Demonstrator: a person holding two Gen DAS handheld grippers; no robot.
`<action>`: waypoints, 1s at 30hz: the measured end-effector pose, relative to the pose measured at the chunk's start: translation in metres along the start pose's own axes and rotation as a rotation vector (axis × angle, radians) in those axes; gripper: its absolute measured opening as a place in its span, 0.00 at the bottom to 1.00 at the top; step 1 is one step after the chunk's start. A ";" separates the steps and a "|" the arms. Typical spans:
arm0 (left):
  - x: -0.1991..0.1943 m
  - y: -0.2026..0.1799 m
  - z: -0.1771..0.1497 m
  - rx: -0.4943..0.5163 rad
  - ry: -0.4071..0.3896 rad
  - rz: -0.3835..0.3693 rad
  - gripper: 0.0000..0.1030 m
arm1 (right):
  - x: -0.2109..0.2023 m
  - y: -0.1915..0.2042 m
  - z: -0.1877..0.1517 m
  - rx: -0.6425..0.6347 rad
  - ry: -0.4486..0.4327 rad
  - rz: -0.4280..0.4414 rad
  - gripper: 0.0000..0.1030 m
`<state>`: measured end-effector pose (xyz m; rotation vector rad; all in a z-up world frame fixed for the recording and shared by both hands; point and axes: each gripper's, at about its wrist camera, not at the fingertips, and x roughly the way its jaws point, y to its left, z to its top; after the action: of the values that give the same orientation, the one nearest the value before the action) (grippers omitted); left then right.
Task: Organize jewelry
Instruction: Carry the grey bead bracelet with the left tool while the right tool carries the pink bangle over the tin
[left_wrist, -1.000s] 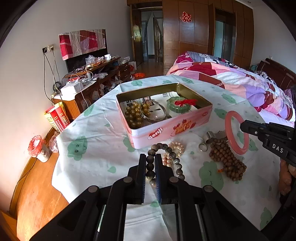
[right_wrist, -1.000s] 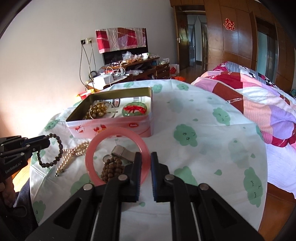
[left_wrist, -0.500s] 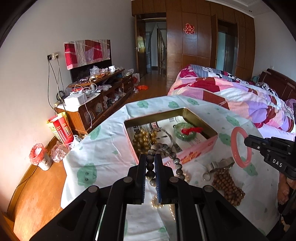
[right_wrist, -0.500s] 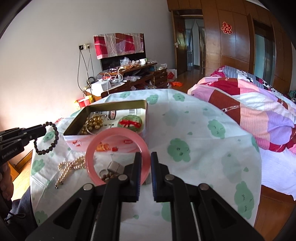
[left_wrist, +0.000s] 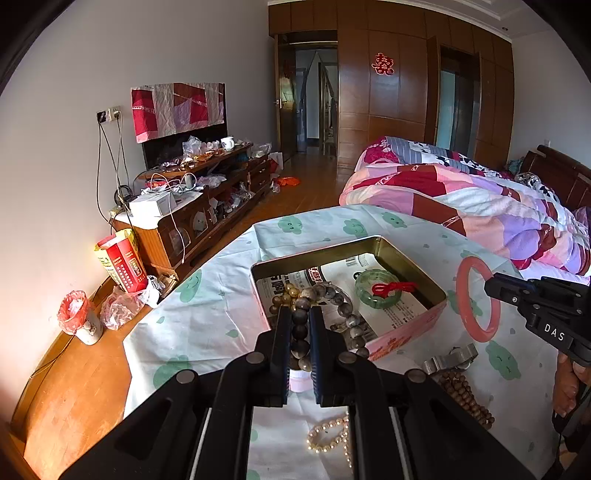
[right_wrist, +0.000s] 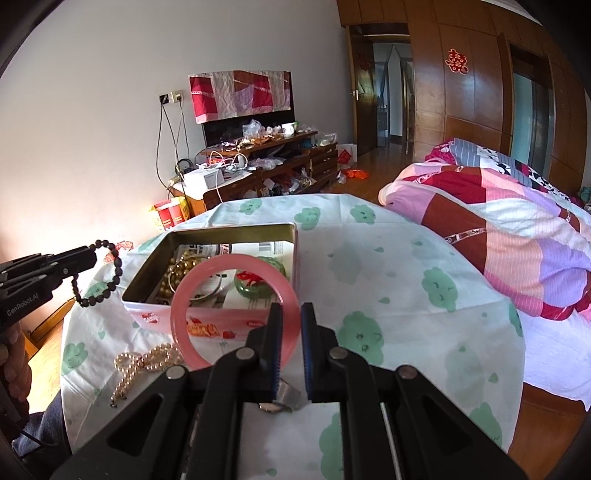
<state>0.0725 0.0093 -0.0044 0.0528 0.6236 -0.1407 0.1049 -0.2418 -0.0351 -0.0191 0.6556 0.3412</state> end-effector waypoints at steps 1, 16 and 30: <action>0.001 0.000 0.001 0.001 0.001 -0.001 0.08 | 0.001 0.001 0.002 -0.004 0.000 0.001 0.11; 0.025 -0.004 0.019 -0.008 0.000 0.007 0.08 | 0.027 0.011 0.023 -0.044 0.014 0.007 0.11; 0.052 -0.004 0.027 0.004 0.027 0.024 0.08 | 0.053 0.015 0.040 -0.059 0.028 -0.002 0.11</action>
<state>0.1294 -0.0030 -0.0135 0.0660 0.6494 -0.1182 0.1626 -0.2067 -0.0340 -0.0813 0.6729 0.3585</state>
